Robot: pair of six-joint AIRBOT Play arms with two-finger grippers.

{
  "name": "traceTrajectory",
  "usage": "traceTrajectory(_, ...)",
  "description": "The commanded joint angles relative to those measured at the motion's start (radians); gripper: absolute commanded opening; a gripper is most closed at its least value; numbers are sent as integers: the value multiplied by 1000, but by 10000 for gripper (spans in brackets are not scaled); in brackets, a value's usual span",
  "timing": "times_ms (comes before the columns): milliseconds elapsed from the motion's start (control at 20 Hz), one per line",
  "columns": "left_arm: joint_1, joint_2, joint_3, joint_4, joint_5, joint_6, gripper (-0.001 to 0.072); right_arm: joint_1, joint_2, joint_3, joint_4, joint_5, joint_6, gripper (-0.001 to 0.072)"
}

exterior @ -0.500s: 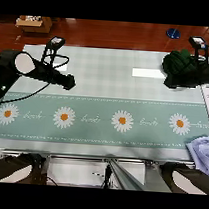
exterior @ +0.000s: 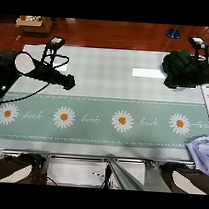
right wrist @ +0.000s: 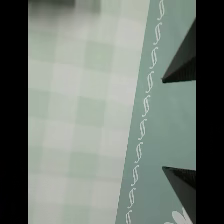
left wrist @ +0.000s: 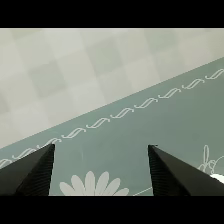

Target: Fold the shirts.

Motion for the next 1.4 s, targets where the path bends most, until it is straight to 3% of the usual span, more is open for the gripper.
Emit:
traceTrajectory(0,0,-1,1,0,0,0,716,1,0,0,0,0,0,593)
traceTrajectory(200,0,-1,1,0,0,0,715,1,0,0,2,-3,0,592)
traceTrajectory(450,0,-2,1,0,62,0,716,1,-1,0,35,-217,-3,590)
traceTrajectory(550,0,-11,1,-1,105,0,716,1,-10,0,-48,-296,12,584)
traceTrajectory(700,-1,-33,1,-4,105,0,716,-7,-90,0,-385,-485,196,584)
traceTrajectory(800,-1,-39,1,-3,108,0,716,-52,-179,2,-507,-581,267,584)
traceTrajectory(950,-2,-33,9,-23,127,0,715,-146,-337,56,-474,-647,267,585)
traceTrajectory(1100,-2,-21,46,-138,128,0,716,-203,-478,147,-469,-738,267,587)
traceTrajectory(1350,-2,-21,87,-236,128,0,715,-212,-665,288,-459,-740,266,586)
